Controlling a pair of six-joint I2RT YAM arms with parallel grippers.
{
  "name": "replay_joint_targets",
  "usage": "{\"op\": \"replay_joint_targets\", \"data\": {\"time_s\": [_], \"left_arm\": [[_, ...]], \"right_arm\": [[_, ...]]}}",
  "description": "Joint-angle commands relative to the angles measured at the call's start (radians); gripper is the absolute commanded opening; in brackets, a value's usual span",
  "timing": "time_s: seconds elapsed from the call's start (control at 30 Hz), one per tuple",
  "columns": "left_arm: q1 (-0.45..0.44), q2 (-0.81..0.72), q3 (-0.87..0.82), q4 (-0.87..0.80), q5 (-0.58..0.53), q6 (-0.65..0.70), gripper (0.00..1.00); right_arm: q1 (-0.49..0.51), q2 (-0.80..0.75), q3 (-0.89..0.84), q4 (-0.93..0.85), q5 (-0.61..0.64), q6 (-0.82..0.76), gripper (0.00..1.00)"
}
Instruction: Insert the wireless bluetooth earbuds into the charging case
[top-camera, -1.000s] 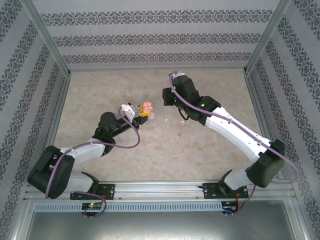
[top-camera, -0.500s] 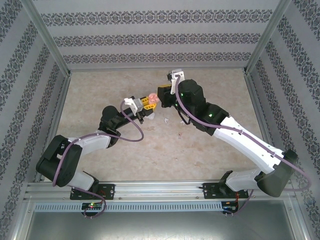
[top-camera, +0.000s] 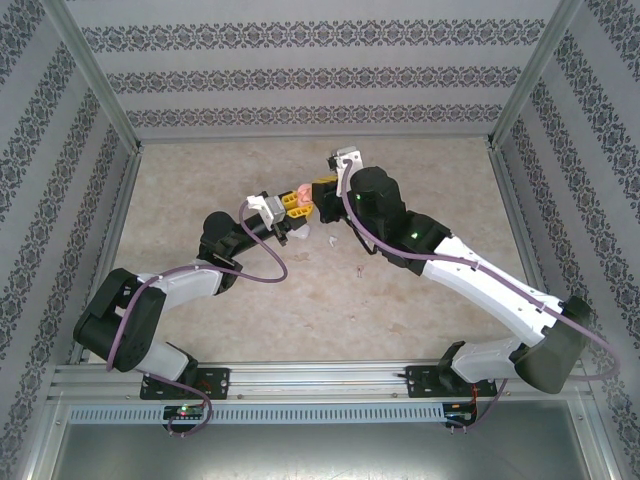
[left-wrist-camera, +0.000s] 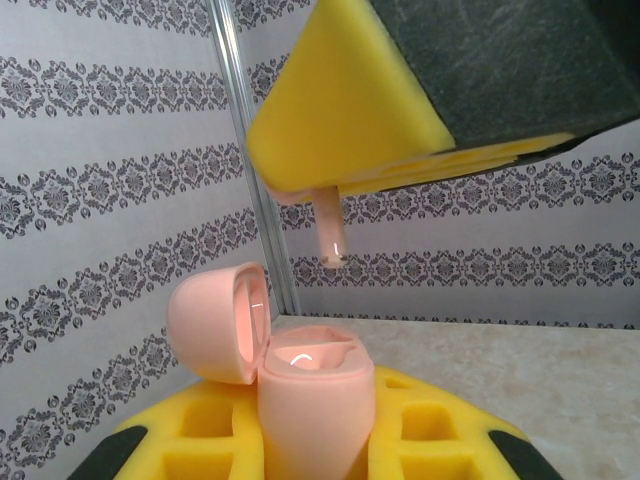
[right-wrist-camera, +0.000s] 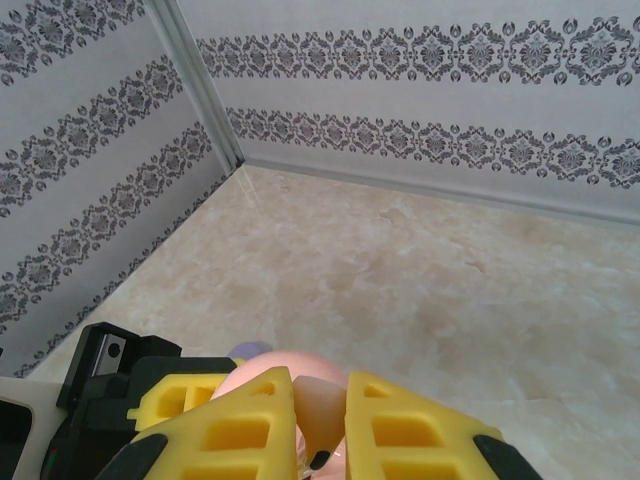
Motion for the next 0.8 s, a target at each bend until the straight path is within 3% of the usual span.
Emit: {"op": "replay_joint_targets", "data": {"time_s": [0.0, 0.77], "left_arm": [[-0.013, -0.004, 0.03, 0.067, 0.023, -0.018, 0.0], [-0.012, -0.028, 0.038, 0.071, 0.024, -0.028, 0.0]], "right_arm": [[0.018, -0.003, -0.009, 0.036, -0.018, 0.002, 0.15], [0.027, 0.03, -0.035, 0.035, -0.007, 0.017, 0.13]]}}
